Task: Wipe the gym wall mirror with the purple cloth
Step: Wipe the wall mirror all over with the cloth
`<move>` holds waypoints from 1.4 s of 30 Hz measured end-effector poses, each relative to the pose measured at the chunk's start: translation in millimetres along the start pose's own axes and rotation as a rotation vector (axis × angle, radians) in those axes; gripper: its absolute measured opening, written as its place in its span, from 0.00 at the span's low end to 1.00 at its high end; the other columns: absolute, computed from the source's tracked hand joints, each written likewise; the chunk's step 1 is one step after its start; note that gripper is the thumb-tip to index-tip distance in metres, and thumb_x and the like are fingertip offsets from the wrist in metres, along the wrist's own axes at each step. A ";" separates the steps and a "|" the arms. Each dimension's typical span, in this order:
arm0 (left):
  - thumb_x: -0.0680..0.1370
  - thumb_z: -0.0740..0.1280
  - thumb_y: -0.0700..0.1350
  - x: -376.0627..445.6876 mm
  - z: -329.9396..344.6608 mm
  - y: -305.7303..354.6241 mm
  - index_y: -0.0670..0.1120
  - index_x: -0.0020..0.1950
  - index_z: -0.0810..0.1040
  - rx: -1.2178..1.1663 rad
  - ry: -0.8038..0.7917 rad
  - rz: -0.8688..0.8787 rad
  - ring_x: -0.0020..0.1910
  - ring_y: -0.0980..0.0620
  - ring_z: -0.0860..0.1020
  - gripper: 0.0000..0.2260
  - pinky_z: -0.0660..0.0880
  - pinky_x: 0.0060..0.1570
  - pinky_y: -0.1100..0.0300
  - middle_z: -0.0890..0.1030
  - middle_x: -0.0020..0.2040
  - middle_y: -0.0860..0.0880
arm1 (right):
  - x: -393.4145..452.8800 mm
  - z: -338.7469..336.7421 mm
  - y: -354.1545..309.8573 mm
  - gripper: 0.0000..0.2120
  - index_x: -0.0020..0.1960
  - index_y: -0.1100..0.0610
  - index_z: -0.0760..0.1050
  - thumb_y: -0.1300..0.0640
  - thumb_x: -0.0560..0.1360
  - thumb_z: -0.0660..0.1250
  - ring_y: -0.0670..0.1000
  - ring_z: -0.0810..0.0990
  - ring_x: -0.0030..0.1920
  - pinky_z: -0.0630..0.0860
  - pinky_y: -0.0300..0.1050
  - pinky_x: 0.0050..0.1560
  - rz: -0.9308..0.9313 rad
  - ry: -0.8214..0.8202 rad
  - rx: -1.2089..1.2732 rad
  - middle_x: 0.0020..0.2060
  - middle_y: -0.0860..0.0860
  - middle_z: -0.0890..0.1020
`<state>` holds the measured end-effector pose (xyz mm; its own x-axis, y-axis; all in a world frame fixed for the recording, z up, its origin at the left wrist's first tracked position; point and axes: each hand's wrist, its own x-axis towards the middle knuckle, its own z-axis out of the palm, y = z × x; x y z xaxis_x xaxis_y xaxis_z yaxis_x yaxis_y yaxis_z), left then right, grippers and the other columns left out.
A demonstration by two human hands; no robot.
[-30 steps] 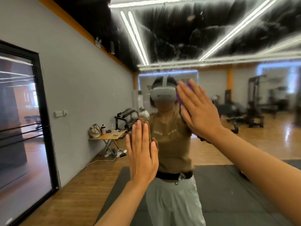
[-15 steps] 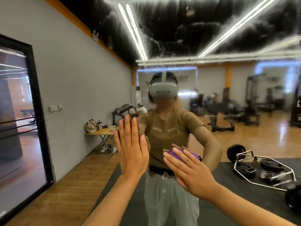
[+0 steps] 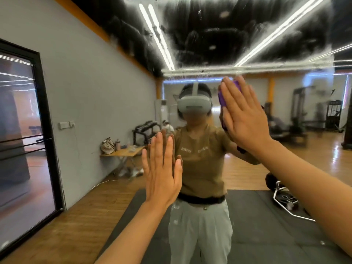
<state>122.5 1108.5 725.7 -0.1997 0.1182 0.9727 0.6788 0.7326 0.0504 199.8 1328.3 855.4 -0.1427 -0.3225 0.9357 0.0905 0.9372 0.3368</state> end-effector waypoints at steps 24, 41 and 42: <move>0.86 0.47 0.54 -8.6 33.5 25.4 0.41 0.81 0.55 0.122 0.060 0.066 0.80 0.38 0.56 0.26 0.50 0.78 0.41 0.57 0.81 0.40 | -47.9 -28.5 76.0 0.25 0.78 0.60 0.63 0.56 0.83 0.58 0.61 0.60 0.79 0.55 0.57 0.79 -0.132 -0.022 0.070 0.77 0.58 0.65; 0.84 0.51 0.55 -8.3 28.6 60.9 0.39 0.82 0.50 0.067 -0.024 -0.128 0.81 0.37 0.49 0.31 0.54 0.75 0.31 0.51 0.82 0.36 | -226.4 -37.6 71.6 0.28 0.82 0.55 0.54 0.50 0.84 0.52 0.54 0.56 0.80 0.46 0.52 0.81 -0.680 -0.395 -0.012 0.80 0.51 0.60; 0.84 0.50 0.57 -8.6 28.3 62.7 0.39 0.82 0.51 0.070 -0.033 -0.141 0.81 0.36 0.48 0.32 0.54 0.75 0.31 0.51 0.81 0.36 | -217.2 -37.8 77.7 0.26 0.81 0.55 0.56 0.50 0.85 0.51 0.54 0.56 0.80 0.46 0.53 0.81 -0.679 -0.398 0.013 0.80 0.51 0.61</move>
<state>146.8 1172.3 714.1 -0.3130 0.0323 0.9492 0.5921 0.7881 0.1685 275.1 1466.2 682.2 -0.5047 -0.7561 0.4167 -0.1545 0.5540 0.8181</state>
